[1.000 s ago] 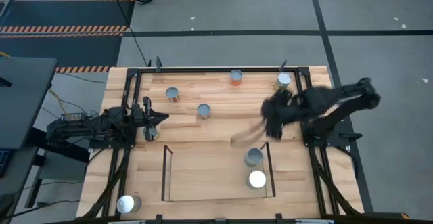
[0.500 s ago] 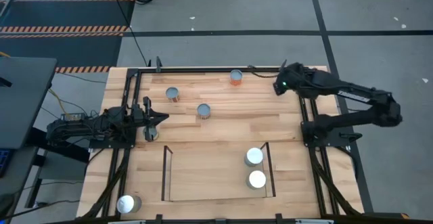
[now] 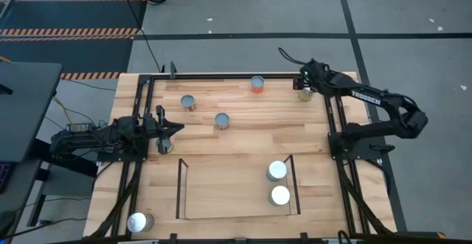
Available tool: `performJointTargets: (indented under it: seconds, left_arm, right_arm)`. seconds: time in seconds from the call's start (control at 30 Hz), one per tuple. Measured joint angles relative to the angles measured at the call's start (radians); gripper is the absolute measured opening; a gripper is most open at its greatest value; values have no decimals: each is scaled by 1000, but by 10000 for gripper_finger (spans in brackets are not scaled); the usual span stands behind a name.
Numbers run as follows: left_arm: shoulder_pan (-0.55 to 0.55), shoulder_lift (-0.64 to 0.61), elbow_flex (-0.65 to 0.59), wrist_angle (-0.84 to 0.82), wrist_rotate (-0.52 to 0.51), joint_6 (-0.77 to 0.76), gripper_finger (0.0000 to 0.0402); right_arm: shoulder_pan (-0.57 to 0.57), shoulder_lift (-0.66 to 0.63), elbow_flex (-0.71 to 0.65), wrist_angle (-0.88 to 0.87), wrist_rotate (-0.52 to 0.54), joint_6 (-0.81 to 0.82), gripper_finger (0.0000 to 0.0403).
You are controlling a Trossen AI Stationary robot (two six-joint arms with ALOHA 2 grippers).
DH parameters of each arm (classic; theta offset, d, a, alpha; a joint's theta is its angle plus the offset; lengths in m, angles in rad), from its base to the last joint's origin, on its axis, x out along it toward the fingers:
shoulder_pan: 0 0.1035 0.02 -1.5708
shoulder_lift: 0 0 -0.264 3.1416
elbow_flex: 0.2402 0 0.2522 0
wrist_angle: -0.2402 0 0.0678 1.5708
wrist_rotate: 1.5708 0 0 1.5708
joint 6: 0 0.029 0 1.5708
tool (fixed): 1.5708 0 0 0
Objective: Pick and place cans onto a shelf
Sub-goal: Put the canned carrots on the shelf
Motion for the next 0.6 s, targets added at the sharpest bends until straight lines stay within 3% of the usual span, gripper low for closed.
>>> performJointTargets:
  seconds: [0.6]
  left_arm:
    - [0, 0, 0, 0, 0, 0, 25]
  right_arm:
    - [-48, 95, -3, 37, -38, 19, 399]
